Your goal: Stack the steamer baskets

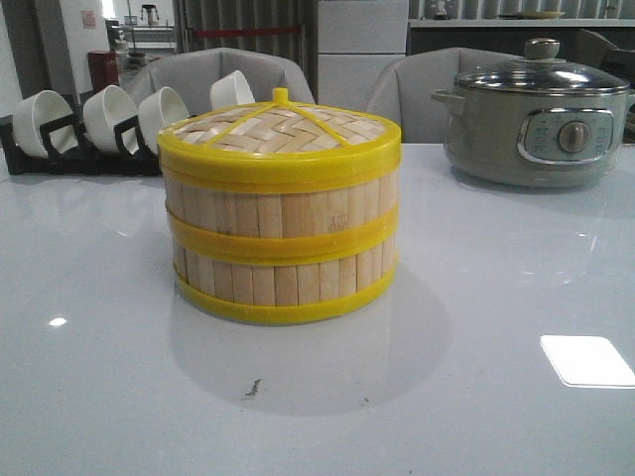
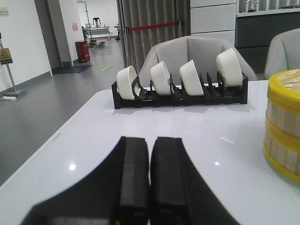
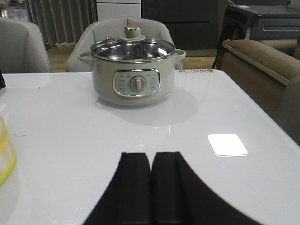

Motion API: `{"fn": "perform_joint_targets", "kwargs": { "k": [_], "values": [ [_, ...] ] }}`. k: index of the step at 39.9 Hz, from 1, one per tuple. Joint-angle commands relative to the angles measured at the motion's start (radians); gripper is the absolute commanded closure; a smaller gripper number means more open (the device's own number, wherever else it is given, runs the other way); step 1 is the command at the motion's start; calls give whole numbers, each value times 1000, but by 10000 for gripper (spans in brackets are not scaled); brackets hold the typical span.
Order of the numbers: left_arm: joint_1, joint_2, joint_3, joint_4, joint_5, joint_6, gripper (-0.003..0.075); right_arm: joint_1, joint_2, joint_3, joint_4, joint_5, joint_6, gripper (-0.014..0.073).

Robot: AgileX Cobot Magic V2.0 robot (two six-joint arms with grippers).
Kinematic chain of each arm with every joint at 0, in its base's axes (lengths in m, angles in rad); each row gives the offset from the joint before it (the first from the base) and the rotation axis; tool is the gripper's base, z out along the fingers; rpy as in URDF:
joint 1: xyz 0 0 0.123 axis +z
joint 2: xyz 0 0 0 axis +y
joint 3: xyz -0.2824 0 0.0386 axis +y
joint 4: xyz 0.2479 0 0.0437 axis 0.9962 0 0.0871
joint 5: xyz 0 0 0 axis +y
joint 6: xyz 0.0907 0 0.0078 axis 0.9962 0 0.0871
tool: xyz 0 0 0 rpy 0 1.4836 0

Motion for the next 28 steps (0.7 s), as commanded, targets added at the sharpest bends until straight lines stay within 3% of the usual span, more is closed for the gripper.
{"fn": "perform_joint_targets", "kwargs": {
  "k": [1,18,28],
  "values": [
    [2,-11,0,0,-81,-10,629,-5,-21,16,-2,-86,-8,545],
    [2,-11,0,0,-81,-10,629,60,-171,259,6,-193,1,545],
    [2,-11,0,0,-81,-10,629,84,-170,260,6,-185,2,545]
  ]
}}
